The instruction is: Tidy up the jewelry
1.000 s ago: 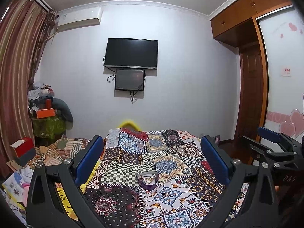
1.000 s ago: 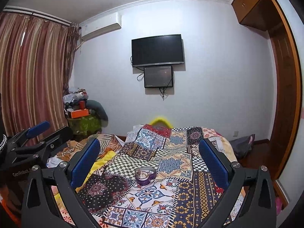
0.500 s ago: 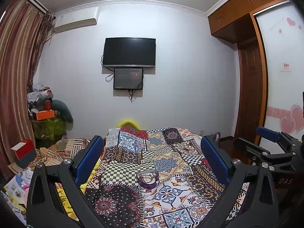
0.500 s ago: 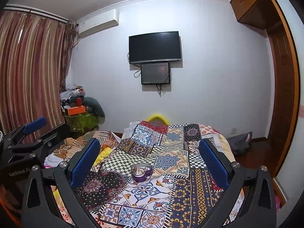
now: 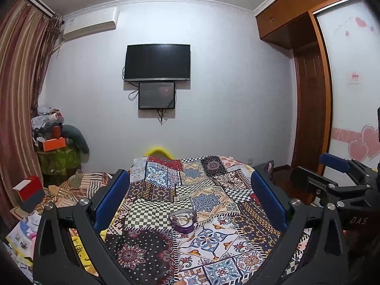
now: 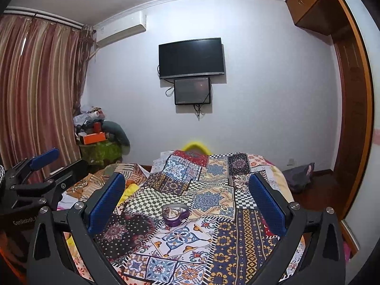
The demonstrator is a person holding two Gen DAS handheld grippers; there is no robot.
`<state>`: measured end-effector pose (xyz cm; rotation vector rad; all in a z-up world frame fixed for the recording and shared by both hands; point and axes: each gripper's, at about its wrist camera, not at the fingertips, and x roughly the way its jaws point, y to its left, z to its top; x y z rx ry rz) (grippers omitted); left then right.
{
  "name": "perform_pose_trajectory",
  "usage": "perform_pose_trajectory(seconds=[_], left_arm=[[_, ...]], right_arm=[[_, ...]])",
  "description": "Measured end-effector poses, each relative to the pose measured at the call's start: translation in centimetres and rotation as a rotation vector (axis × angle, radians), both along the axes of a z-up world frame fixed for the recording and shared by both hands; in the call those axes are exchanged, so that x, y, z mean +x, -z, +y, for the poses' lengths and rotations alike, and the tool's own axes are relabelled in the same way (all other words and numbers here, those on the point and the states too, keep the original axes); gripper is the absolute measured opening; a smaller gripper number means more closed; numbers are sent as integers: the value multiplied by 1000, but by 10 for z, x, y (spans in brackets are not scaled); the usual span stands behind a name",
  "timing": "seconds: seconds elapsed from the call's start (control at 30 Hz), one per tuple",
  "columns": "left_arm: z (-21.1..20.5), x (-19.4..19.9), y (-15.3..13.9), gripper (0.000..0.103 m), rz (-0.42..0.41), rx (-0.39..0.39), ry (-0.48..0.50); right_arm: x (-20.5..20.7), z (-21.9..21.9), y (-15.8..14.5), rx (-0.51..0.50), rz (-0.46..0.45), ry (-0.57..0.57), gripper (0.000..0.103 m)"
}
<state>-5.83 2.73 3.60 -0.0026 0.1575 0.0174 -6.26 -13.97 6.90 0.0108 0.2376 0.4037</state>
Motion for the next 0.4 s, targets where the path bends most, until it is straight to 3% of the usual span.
perform_pose_trajectory(seconds=[0.4], left_arm=[[-2, 5, 7, 102, 17, 12, 21]], right_arm=[[7, -3, 4, 1, 19, 12, 103]])
